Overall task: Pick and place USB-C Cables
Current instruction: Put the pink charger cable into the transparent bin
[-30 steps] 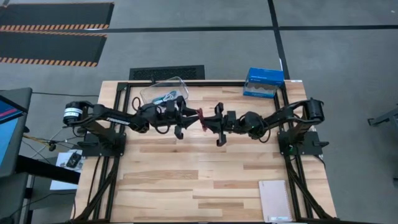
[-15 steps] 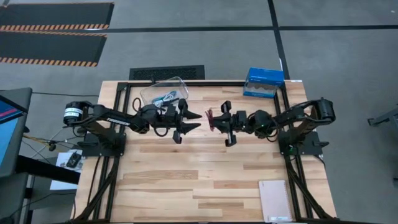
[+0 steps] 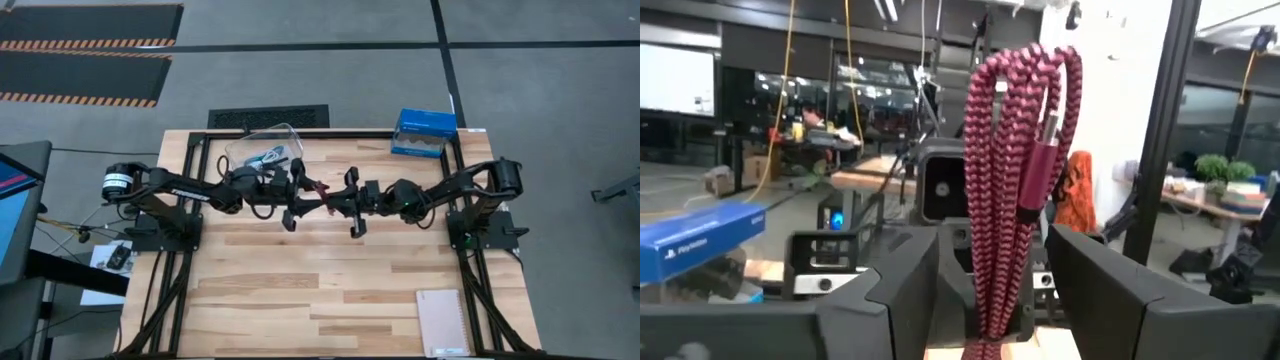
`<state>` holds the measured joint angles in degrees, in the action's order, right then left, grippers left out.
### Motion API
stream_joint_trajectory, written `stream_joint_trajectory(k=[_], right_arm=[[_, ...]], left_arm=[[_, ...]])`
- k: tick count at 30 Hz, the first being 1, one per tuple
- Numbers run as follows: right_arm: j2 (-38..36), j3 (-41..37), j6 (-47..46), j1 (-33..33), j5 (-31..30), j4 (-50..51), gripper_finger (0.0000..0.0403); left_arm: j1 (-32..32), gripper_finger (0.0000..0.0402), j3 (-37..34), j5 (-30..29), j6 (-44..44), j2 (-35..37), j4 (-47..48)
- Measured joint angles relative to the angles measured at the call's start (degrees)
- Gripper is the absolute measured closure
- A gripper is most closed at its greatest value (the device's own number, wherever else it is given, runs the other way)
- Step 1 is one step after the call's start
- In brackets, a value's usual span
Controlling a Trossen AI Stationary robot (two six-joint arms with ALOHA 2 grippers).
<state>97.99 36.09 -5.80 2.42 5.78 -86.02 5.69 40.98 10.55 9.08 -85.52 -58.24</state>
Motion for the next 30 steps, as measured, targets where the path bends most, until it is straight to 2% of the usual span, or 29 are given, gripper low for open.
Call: stream_joint_trajectory(k=[10, 14, 19, 26, 30], right_arm=[[0.6, 0.3, -0.7, 0.0, 0.2, -0.2, 0.0363], [0.6, 0.3, -0.9, 0.0, 0.2, -0.2, 0.0362], [0.6, 0.3, -1.9, 0.1, -0.2, -0.2, 0.0355], [-0.2, 0.2, -1.8, 0.0, 0.0, 0.8, 0.0341], [-4.5, -0.7, -1.3, 0.7, 0.2, 5.6, 0.0325]], left_arm=[[-0.5, 0.0228, 0.9, -0.4, -1.8, 0.0, 2.3], [-0.5, 0.0274, 0.9, -2.6, -1.7, 0.0, 2.4], [-0.6, 0.0380, 0.9, -4.2, -2.7, 0.0, 2.4], [-0.6, 0.0396, 0.9, -4.8, -1.9, 0.2, 2.9], [-0.5, 0.0399, 1.0, -5.0, -1.4, 1.7, 6.1]])
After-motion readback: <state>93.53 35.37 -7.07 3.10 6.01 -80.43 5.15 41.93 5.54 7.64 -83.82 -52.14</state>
